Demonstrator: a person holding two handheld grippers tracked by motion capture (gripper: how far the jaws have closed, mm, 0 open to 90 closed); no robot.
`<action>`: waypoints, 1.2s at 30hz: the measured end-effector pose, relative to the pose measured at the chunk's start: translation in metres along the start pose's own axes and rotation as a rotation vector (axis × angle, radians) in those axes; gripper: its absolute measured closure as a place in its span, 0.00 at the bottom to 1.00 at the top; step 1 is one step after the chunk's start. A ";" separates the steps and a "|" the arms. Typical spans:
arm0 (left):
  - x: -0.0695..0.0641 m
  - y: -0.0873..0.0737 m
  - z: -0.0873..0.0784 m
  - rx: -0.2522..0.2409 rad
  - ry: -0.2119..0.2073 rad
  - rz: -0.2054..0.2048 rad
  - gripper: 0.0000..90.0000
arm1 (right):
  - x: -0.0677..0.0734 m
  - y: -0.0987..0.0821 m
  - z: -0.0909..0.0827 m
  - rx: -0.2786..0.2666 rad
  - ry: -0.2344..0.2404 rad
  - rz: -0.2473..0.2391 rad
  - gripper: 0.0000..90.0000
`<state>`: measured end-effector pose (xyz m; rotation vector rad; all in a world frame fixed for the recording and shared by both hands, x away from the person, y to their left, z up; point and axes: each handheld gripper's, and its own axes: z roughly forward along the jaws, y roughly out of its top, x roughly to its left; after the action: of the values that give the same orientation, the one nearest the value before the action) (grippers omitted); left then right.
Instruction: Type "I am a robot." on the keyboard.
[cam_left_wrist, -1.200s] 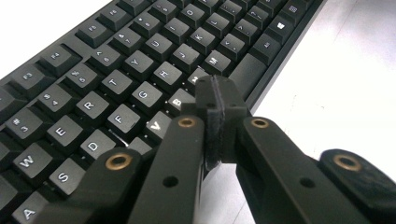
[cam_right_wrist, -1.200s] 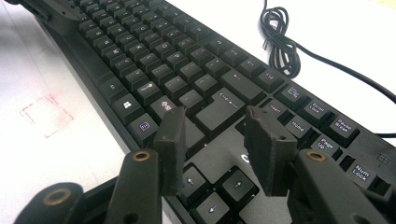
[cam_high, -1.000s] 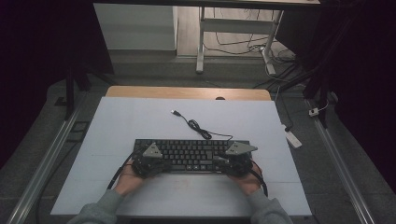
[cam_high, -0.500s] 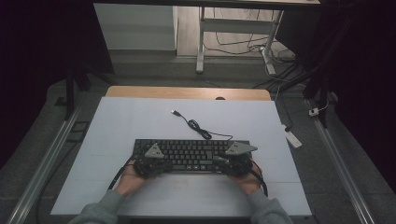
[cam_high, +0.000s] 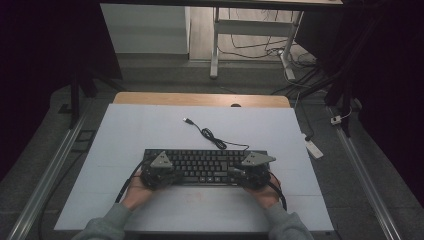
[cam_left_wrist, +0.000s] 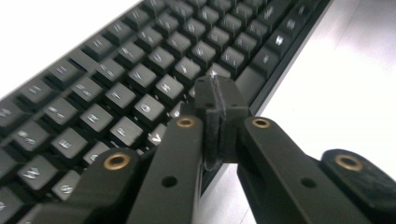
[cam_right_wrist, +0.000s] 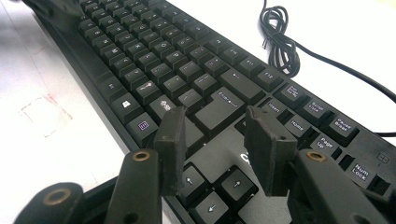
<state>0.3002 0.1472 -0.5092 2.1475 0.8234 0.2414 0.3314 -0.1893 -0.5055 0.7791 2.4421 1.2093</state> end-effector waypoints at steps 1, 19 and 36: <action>0.001 0.000 -0.003 -0.013 -0.002 -0.006 0.93 | 0.000 0.000 0.000 0.000 0.000 0.000 0.65; 0.020 -0.005 -0.027 -0.083 0.057 -0.111 0.45 | 0.000 0.000 0.000 0.005 0.000 -0.001 0.65; 0.026 -0.007 -0.033 -0.094 0.077 -0.133 0.44 | 0.000 0.000 0.000 0.006 -0.004 -0.001 0.65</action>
<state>0.3024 0.1872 -0.4949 1.9976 0.9759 0.2896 0.3315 -0.1892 -0.5058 0.7814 2.4436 1.2002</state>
